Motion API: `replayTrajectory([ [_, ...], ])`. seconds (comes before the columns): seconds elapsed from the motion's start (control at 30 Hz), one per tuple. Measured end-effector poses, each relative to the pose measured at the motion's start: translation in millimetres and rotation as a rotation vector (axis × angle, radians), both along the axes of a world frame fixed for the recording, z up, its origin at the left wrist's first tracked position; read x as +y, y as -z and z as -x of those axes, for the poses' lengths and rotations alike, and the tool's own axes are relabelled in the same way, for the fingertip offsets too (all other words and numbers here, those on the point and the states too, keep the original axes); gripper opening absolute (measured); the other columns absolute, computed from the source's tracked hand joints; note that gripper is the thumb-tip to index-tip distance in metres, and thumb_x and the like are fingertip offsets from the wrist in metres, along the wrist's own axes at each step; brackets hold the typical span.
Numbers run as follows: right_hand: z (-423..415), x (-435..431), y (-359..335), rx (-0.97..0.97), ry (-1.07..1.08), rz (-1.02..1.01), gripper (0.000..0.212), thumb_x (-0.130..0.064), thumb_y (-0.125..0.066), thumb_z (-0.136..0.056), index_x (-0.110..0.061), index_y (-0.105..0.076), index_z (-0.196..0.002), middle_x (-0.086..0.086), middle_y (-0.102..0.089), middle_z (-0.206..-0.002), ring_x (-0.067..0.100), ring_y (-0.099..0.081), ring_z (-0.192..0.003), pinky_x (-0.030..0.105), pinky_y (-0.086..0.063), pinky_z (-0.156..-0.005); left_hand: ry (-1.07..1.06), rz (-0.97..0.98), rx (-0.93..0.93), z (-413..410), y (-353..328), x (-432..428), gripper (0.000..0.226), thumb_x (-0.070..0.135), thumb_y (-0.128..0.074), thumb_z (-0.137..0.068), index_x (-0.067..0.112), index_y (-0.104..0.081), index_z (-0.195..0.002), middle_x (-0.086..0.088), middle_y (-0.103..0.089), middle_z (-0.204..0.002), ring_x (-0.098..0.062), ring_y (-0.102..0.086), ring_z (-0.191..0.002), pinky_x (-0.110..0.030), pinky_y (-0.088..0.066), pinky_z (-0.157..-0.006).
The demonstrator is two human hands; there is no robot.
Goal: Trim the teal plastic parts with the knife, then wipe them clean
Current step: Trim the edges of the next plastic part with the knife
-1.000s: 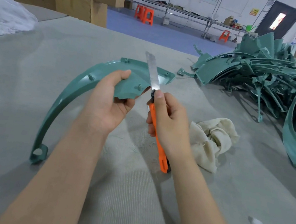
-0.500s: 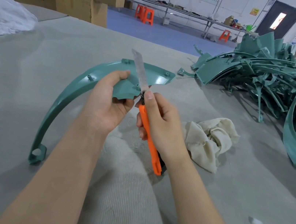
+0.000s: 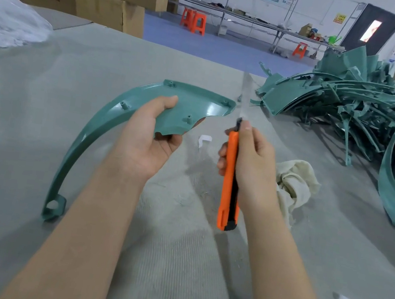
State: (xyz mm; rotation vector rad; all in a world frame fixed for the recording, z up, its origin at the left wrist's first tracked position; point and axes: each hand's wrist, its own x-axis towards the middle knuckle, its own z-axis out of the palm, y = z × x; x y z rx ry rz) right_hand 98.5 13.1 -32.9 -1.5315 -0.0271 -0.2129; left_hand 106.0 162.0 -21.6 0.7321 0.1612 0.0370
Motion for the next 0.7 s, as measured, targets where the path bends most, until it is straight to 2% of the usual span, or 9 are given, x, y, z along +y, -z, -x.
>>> replayTrajectory([
  [0.07, -7.0, -9.2, 3.6, 0.108, 0.050, 0.055, 0.031, -0.030, -0.040, -0.104, -0.007, -0.061, -0.100, 0.005, -0.056, -0.068, 0.013, -0.054, -0.047, 0.021, -0.046, -0.043, -0.008, 0.004, -0.005, -0.5, 0.0, -0.6, 0.008, 0.011, -0.062, -0.088, 0.016, -0.064, -0.094, -0.008, -0.069, -0.113, -0.031, -0.058, -0.121, -0.015, -0.043, -0.042],
  [0.13, -12.4, -13.3, 10.8, 0.205, 0.055, 0.205, 0.026, -0.026, -0.043, -0.102, -0.008, -0.059, -0.112, 0.004, -0.055, -0.075, 0.017, -0.060, -0.058, 0.021, -0.050, -0.046, -0.018, -0.016, -0.006, -1.3, 1.3, -1.6, 0.008, 0.011, -0.062, -0.088, 0.017, -0.064, -0.094, -0.006, -0.068, -0.109, -0.032, -0.056, -0.122, -0.015, -0.044, -0.044],
  [0.2, -17.0, -15.3, 20.9, 0.226, 0.086, 0.502, 0.029, -0.029, -0.048, -0.099, -0.010, -0.055, -0.120, 0.004, -0.061, -0.088, 0.024, -0.066, -0.078, 0.029, -0.055, -0.063, -0.027, -0.041, -0.004, -2.5, 2.4, -3.0, 0.010, 0.012, -0.062, -0.088, 0.017, -0.063, -0.096, -0.006, -0.067, -0.108, -0.032, -0.057, -0.122, -0.015, -0.044, -0.044],
  [0.27, -17.9, -14.7, 30.0, 0.201, 0.126, 0.813, 0.031, -0.036, -0.053, -0.095, -0.014, -0.054, -0.117, 0.003, -0.066, -0.098, 0.024, -0.063, -0.095, 0.031, -0.047, -0.075, -0.040, -0.061, 0.000, -3.5, 3.8, -4.0, 0.010, 0.012, -0.062, -0.088, 0.017, -0.063, -0.096, -0.006, -0.067, -0.107, -0.032, -0.058, -0.121, -0.015, -0.044, -0.044],
  [0.33, -16.9, -12.0, 35.3, 0.184, 0.140, 0.951, 0.027, -0.037, -0.055, -0.093, -0.015, -0.057, -0.107, 0.002, -0.067, -0.096, 0.024, -0.061, -0.097, 0.031, -0.043, -0.072, -0.044, -0.075, 0.005, -4.0, 5.4, -4.9, 0.008, 0.013, -0.063, -0.088, 0.018, -0.063, -0.094, -0.006, -0.068, -0.105, -0.032, -0.059, -0.119, -0.015, -0.044, -0.044],
  [0.43, -17.7, -11.9, 34.3, 0.137, 0.207, 1.041, 0.024, -0.035, -0.056, -0.092, -0.015, -0.063, -0.102, 0.005, -0.063, -0.105, 0.026, -0.057, -0.103, 0.033, -0.041, -0.075, -0.045, -0.096, 0.013, -5.1, 8.2, -6.4, 0.007, 0.013, -0.063, -0.088, 0.019, -0.063, -0.092, -0.005, -0.069, -0.101, -0.031, -0.060, -0.118, -0.015, -0.044, -0.044],
  [0.53, -19.3, -28.4, 22.2, 0.087, 0.437, 1.112, 0.032, -0.038, -0.056, -0.092, -0.022, -0.059, -0.119, 0.008, -0.053, -0.127, 0.030, -0.044, -0.120, 0.039, -0.035, -0.095, -0.044, -0.104, 0.020, -7.0, 10.1, -7.5, 0.009, 0.013, -0.063, -0.088, 0.018, -0.063, -0.094, -0.005, -0.070, -0.101, -0.031, -0.061, -0.116, -0.017, -0.047, -0.047],
  [0.63, -20.0, -56.0, 15.8, 0.300, 0.466, 1.135, 0.051, -0.044, -0.060, -0.088, -0.028, -0.048, -0.135, 0.010, -0.039, -0.144, 0.035, -0.029, -0.136, 0.048, -0.022, -0.110, -0.040, -0.110, 0.018, -7.3, 11.0, -9.2, 0.007, 0.011, -0.063, -0.087, 0.016, -0.064, -0.092, -0.004, -0.072, -0.095, -0.030, -0.064, -0.112, -0.020, -0.051, -0.052],
  [0.7, -21.4, -67.3, 18.2, 0.482, 0.343, 1.105, 0.060, -0.045, -0.061, -0.087, -0.027, -0.041, -0.141, 0.013, -0.031, -0.149, 0.038, -0.030, -0.136, 0.052, -0.025, -0.112, -0.037, -0.119, 0.023, -7.7, 11.7, -10.8, 0.005, 0.011, -0.064, -0.087, 0.017, -0.065, -0.088, -0.002, -0.072, -0.088, -0.029, -0.065, -0.110, -0.022, -0.053, -0.055],
])
